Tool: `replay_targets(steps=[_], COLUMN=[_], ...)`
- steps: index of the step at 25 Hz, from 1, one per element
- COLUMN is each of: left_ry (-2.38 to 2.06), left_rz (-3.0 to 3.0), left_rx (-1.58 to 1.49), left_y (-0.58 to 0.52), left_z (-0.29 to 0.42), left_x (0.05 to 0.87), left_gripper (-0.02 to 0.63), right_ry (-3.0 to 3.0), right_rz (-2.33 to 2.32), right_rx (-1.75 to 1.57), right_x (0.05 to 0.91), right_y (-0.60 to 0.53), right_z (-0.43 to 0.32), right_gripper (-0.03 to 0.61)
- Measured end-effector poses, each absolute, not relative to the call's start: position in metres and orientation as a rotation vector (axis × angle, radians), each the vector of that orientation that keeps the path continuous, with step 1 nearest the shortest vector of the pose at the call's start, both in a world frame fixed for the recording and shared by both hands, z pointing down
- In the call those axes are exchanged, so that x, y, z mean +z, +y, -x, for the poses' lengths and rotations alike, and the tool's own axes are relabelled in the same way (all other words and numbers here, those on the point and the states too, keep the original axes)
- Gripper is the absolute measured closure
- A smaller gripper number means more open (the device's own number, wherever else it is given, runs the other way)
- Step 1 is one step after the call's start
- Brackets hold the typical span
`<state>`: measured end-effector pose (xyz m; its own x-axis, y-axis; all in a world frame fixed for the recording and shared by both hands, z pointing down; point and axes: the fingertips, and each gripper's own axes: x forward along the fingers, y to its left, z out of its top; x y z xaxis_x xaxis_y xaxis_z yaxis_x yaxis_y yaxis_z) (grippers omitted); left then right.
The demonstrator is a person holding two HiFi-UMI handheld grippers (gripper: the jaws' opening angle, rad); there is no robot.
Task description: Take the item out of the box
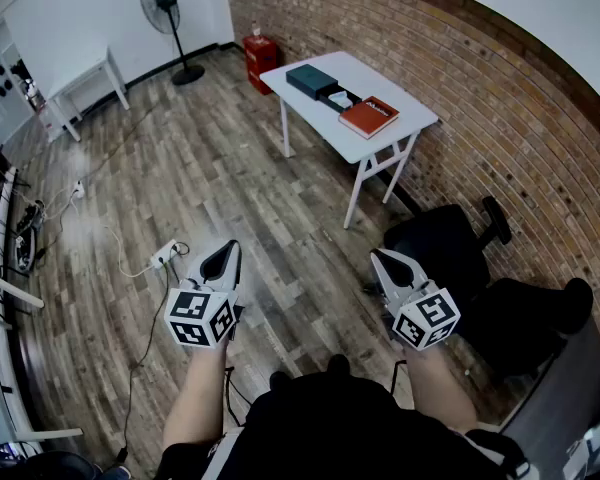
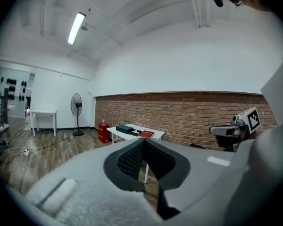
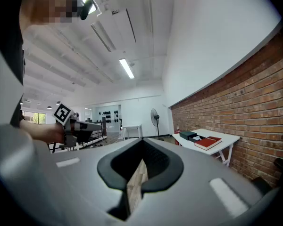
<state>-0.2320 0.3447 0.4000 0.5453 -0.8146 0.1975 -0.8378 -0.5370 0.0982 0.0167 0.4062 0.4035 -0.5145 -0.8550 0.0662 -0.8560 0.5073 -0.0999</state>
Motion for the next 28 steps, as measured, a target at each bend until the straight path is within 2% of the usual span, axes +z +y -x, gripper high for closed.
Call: replay_targets(steps=[17, 22, 28], left_ry=[-1.374, -1.37, -1.358], left_rz=[-2.645, -2.611, -2.603], left_rx=[0.189, 0.213, 0.262], left_y=[0.34, 0.349, 0.342], left_z=[0.11, 0.087, 0.079], left_x=[0.389, 0.403, 0.411], left_gripper=[0.609, 0.609, 0.609], right_ry=[-2.804, -2.856, -2.837], right_rz=[-1.443, -1.232, -1.25], right_rx=[0.229, 0.319, 0.394], right_x=[0.405, 0.425, 0.442], right_y=[0.406, 0.425, 0.417], right_z=[-0.109, -0.11, -0.124], right_gripper=[0.586, 0.583, 0.581])
